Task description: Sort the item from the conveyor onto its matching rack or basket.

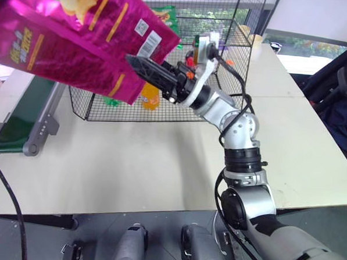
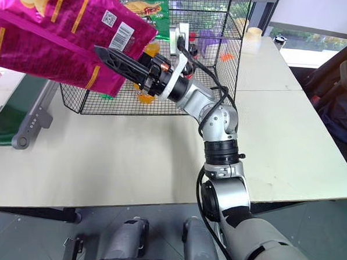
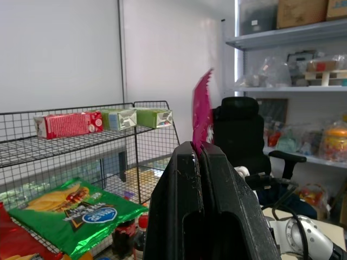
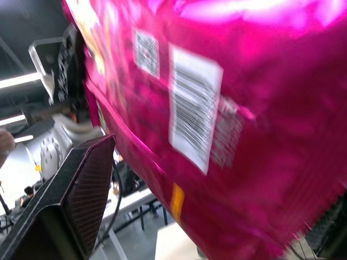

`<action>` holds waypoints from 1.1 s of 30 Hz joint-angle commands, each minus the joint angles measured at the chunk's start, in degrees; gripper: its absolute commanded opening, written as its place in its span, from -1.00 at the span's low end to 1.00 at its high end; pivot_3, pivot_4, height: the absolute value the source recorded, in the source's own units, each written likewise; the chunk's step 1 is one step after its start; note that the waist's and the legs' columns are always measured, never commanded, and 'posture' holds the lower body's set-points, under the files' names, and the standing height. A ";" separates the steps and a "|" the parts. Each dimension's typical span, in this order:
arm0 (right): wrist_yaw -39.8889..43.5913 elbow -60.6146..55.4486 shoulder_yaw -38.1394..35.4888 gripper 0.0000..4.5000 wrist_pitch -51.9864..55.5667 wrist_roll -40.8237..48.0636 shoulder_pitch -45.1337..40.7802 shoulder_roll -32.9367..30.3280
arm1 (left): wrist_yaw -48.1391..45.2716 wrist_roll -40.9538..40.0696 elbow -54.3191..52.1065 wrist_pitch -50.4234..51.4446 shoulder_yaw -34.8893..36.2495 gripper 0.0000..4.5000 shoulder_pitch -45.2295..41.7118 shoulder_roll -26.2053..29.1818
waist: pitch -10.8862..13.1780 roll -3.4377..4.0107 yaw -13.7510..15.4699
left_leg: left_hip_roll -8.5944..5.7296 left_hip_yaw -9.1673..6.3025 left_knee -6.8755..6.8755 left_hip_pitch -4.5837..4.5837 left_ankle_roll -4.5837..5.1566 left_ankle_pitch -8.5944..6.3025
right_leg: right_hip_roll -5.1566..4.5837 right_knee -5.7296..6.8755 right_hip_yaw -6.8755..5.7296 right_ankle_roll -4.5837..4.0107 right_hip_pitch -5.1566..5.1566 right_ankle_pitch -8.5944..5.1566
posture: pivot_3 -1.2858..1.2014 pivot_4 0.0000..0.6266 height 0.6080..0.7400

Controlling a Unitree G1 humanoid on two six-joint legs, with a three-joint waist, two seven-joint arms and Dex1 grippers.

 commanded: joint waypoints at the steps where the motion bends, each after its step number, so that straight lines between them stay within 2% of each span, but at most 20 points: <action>1: -0.58 -0.84 -0.91 0.22 -1.57 1.70 -2.34 1.12 | 0.46 0.51 -0.30 0.48 3.16 -1.00 -0.82 -0.17 | 0.00 0.00 -0.05 | 0.00 0.00 0.00 0.00 0.00 0.00 | 0.00 0.00 0.00 0.00 0.00 0.00 | 0.03 -0.52 1.00; 6: -0.78 -1.13 -0.66 -0.84 -1.94 1.78 -2.27 1.52 | -0.44 2.47 0.63 1.03 5.10 -1.00 -0.08 -1.12 | 0.00 0.00 -0.08 | 0.00 -0.01 0.00 0.00 0.00 0.00 | 0.00 0.00 0.00 0.00 0.00 0.00 | 0.03 -0.52 1.00; 7: -0.79 -1.24 -0.60 -0.93 -2.12 1.78 -2.22 1.46 | -0.77 3.12 0.86 1.03 5.35 -1.00 0.08 -1.30 | 0.00 0.00 -0.08 | 0.00 0.00 -0.01 0.01 0.00 0.00 | 0.00 0.00 0.00 0.00 0.00 -0.01 | 0.03 -0.52 1.00; 16: -2.17 -2.48 -0.59 -0.93 -3.88 -0.21 -2.11 -1.56 | -1.49 14.62 2.32 2.17 7.28 -1.00 5.68 -0.87 | 0.00 0.00 -0.07 | 0.00 0.00 -0.02 0.00 0.00 0.00 | 0.00 -0.01 0.00 -0.10 -0.01 -0.06 | 0.03 -0.52 1.00; 17: -2.41 -2.70 -0.71 -1.00 -3.93 -0.19 -2.15 -1.98 | -1.53 15.77 2.35 2.25 7.57 -0.82 6.42 -1.01 | 0.01 0.01 -0.06 | 0.00 0.01 -0.03 0.00 0.00 0.00 | -0.02 -0.03 0.01 -0.16 -0.01 -0.10 | 0.03 -0.52 1.00; 18: -2.76 -2.99 -1.00 -1.00 -3.94 -0.15 -2.22 -2.56 | -1.43 16.71 2.40 2.28 7.91 -0.77 7.15 -1.33 | 0.00 0.00 -0.09 | -0.01 0.01 -0.03 0.00 0.00 0.00 | -0.04 -0.03 0.01 -0.16 -0.01 -0.10 | 0.03 -0.52 1.00; 20: -3.24 -3.30 -1.19 -1.00 -4.05 -0.02 -2.31 -3.30 | -1.45 17.83 2.45 2.23 8.32 -0.47 7.90 -1.80 | 0.01 0.01 -0.11 | -0.01 0.02 -0.03 -0.01 0.00 0.00 | -0.03 -0.03 0.01 -0.16 -0.03 -0.10 | 0.03 -0.52 1.00; 21: -3.55 -3.55 -1.15 -1.00 -4.31 -0.32 -2.31 -3.87 | -1.72 19.11 2.35 1.85 8.67 -0.18 8.67 -2.17 | 0.00 0.00 -0.11 | -0.01 0.02 -0.04 -0.01 0.00 0.00 | -0.03 -0.03 0.01 -0.16 -0.04 -0.10 | 0.03 -0.52 1.00; 23: -4.38 -4.72 -0.76 -1.00 -5.90 -2.41 -2.38 -5.69 | -2.25 23.21 3.09 0.69 10.08 0.21 11.32 -3.28 | 0.01 0.01 -0.13 | -0.01 0.02 -0.06 -0.02 0.00 0.00 | -0.03 -0.03 0.01 -0.16 -0.06 -0.10 | 0.03 -0.52 1.00; 25: -6.27 -6.33 0.65 -1.00 -10.03 -8.25 -2.65 -8.75 | -3.24 27.99 4.40 -1.08 11.90 0.62 14.94 -4.96 | 0.03 0.05 -0.15 | -0.01 0.04 -0.09 -0.01 0.00 0.00 | -0.05 -0.03 0.01 -0.15 -0.06 -0.10 | 0.03 -0.52 1.00; 26: -6.90 -7.20 2.79 -1.00 -13.81 -13.72 -2.67 -11.39 | -3.53 30.16 4.84 -2.12 12.18 0.77 16.64 -6.02 | 0.05 0.07 -0.16 | -0.01 0.06 -0.11 -0.02 0.00 0.00 | -0.05 -0.05 0.02 -0.16 -0.10 -0.10 | 0.03 -0.52 1.00; 28: -8.43 -8.58 7.22 -1.00 -22.85 -25.22 -2.62 -16.56 | -4.29 32.72 4.77 -3.89 11.30 0.77 19.14 -8.76 | 0.04 0.07 -0.13 | -0.02 0.10 -0.13 -0.03 0.00 0.00 | -0.07 -0.06 0.03 -0.17 -0.13 -0.12 | 0.03 -0.52 1.00; 33: -15.05 -7.24 12.10 -1.00 -39.73 -43.91 -4.38 -23.23 | -3.50 37.69 5.02 -7.85 4.25 0.77 17.72 -15.25 | 0.01 -0.04 -0.04 | -0.03 0.11 -0.08 -0.17 -0.01 0.00 | -0.09 -0.12 0.03 -0.17 -0.20 -0.12 | 0.03 -0.52 1.00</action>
